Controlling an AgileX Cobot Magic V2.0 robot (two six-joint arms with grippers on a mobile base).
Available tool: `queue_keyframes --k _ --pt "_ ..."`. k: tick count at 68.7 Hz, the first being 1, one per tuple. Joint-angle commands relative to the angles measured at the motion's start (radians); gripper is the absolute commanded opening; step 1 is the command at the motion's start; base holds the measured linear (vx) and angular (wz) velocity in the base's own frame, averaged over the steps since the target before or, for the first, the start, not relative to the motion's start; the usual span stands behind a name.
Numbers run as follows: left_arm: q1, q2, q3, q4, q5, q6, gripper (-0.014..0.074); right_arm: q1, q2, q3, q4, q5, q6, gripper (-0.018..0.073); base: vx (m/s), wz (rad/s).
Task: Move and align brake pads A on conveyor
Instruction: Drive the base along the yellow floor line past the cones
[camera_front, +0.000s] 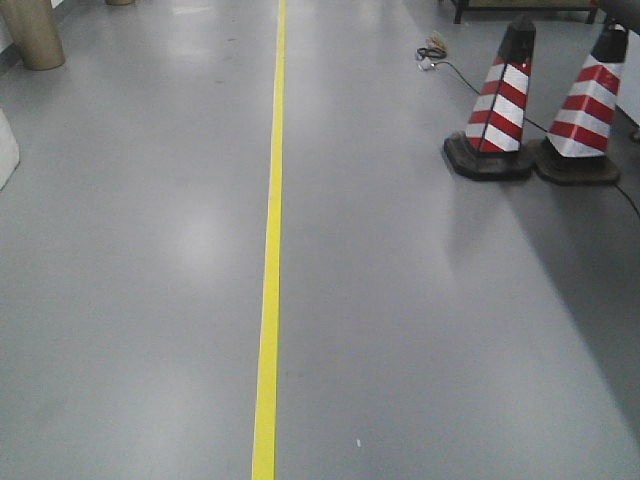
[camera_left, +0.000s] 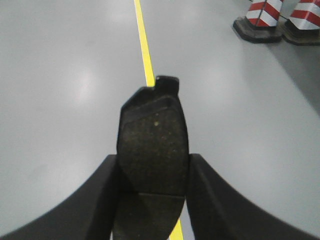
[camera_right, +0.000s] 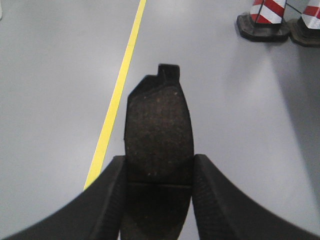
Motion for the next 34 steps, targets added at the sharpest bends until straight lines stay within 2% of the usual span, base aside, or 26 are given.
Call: queue_keyframes --k 1,34 --pt "0.000 0.011 -0.028 0.013 -0.085 -0.001 -0.0006 -0.008 0.008 -0.032 0.011 -0.086 -0.007 -0.0011 0.85 0.09" --pt "0.000 0.011 -0.028 0.013 -0.084 -0.001 -0.0006 -0.008 0.009 -0.032 0.011 -0.086 -0.007 -0.0011 0.84 0.05"
